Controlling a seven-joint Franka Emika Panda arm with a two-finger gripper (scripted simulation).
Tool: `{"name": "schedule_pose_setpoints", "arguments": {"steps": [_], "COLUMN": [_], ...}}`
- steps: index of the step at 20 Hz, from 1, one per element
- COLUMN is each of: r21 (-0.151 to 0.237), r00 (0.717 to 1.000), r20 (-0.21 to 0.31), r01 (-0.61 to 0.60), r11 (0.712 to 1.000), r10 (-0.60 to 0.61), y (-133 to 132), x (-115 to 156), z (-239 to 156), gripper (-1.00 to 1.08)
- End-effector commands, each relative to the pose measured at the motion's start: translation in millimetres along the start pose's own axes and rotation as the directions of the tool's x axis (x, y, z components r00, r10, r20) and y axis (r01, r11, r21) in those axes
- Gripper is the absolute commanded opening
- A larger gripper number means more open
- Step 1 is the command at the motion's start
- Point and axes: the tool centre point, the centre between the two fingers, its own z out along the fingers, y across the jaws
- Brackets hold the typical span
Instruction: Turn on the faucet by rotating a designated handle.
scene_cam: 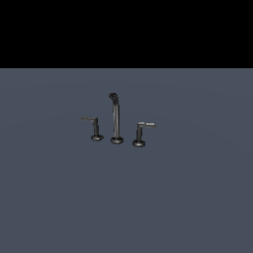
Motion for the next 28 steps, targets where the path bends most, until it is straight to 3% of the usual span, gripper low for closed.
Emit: {"name": "schedule_pose_setpoints", "arguments": {"steps": [1,9,17,22,28], "r21": [0.000,0.001,0.003,0.005,0.009], "r00": [1.000,0.999,0.988,0.963,0.912], "r20": [0.000,0.000,-0.001,-0.002,-0.002], "r01": [0.000,-0.039,-0.157,-0.270,-0.411], "r11": [1.000,0.999,0.988,0.963,0.912], "r10": [0.000,0.039,0.157,0.270,0.411], "y": [0.0,-4.7,-17.3,-27.2,-36.4], "x": [0.0,6.7,28.1,50.4,81.4], "z": [0.0,8.6,34.7,60.0,93.0], "gripper": [-1.00,-1.00,-1.00,-1.00,-1.00]}}
